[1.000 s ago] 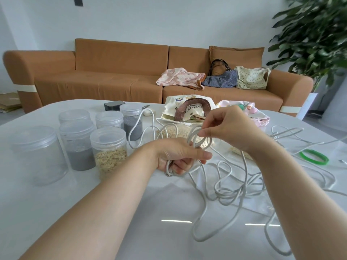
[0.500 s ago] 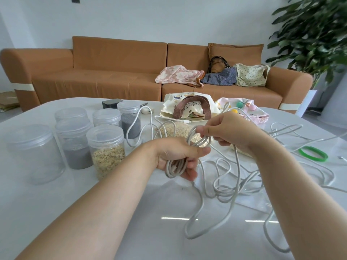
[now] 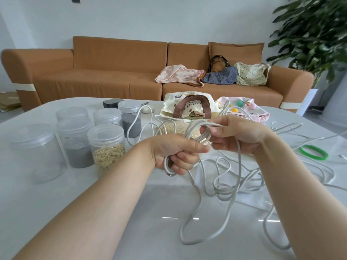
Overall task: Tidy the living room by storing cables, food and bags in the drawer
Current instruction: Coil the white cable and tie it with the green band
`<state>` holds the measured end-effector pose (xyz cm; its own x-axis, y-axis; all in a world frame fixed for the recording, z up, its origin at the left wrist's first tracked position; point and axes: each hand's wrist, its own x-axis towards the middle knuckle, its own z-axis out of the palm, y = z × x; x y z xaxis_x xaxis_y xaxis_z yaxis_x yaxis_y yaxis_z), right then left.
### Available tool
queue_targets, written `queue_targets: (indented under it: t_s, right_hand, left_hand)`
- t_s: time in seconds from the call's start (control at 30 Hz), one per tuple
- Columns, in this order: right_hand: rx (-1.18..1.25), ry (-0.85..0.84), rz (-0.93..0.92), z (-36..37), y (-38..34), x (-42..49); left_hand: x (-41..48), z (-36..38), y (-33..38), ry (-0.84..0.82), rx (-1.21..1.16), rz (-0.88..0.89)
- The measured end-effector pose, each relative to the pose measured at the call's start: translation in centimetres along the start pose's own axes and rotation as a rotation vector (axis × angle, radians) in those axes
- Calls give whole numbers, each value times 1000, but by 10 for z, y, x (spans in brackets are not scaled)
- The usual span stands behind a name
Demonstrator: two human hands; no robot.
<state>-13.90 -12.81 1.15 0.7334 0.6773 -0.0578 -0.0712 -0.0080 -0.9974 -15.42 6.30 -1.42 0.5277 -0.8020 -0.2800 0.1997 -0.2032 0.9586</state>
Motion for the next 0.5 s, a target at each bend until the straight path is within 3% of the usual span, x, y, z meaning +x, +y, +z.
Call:
queue_targets:
  t_s: [0.3, 0.4, 0.5]
  right_hand:
    - [-245, 274, -13, 16, -7, 2]
    - [-320, 394, -18, 20, -8, 5]
    - [-214, 424, -6, 16, -8, 6]
  left_hand:
    - [-4, 1, 3, 14, 182, -81]
    - [-8, -7, 0, -37, 63, 10]
    - [-12, -13, -3, -186, -91, 131]
